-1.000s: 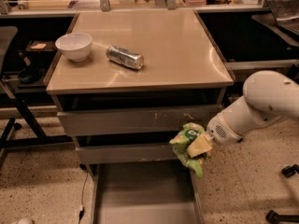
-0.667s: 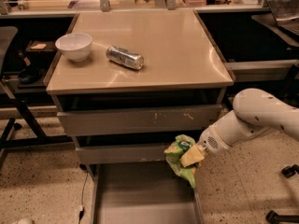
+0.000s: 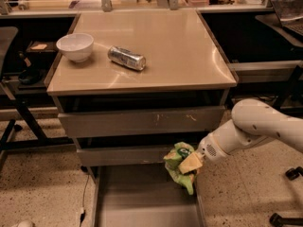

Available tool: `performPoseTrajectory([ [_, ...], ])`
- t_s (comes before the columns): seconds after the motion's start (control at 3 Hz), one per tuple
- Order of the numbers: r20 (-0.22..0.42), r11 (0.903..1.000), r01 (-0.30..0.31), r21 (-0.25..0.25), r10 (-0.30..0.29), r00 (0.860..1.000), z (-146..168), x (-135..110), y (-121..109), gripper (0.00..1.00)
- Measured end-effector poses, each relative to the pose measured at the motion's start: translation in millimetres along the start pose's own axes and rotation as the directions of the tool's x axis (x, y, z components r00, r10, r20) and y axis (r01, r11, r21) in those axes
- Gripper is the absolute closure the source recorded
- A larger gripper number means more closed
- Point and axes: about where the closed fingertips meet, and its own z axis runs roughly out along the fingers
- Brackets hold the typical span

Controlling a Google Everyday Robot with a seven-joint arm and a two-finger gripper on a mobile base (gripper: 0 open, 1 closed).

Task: Place green rice chip bag into bottom drawer

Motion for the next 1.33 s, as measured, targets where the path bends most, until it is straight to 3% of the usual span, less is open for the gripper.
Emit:
performPoseTrajectory([
  [0.33,0.051,0.9973,-0.060,-0.042,0.062,0.997,37.9,12.8,-16.8,1.00],
  [0.67,0.139,0.9846,-0.149,-0.091,0.161,0.977,87.0,28.1,-39.3,1.00],
  [1.0,0.139,0.9846,-0.149,-0.091,0.161,0.977,87.0,28.1,-39.3,1.00],
  [1.33,0.152,0.9726,-0.195,-0.127,0.213,0.965,119.7,38.3,-47.8,1.00],
])
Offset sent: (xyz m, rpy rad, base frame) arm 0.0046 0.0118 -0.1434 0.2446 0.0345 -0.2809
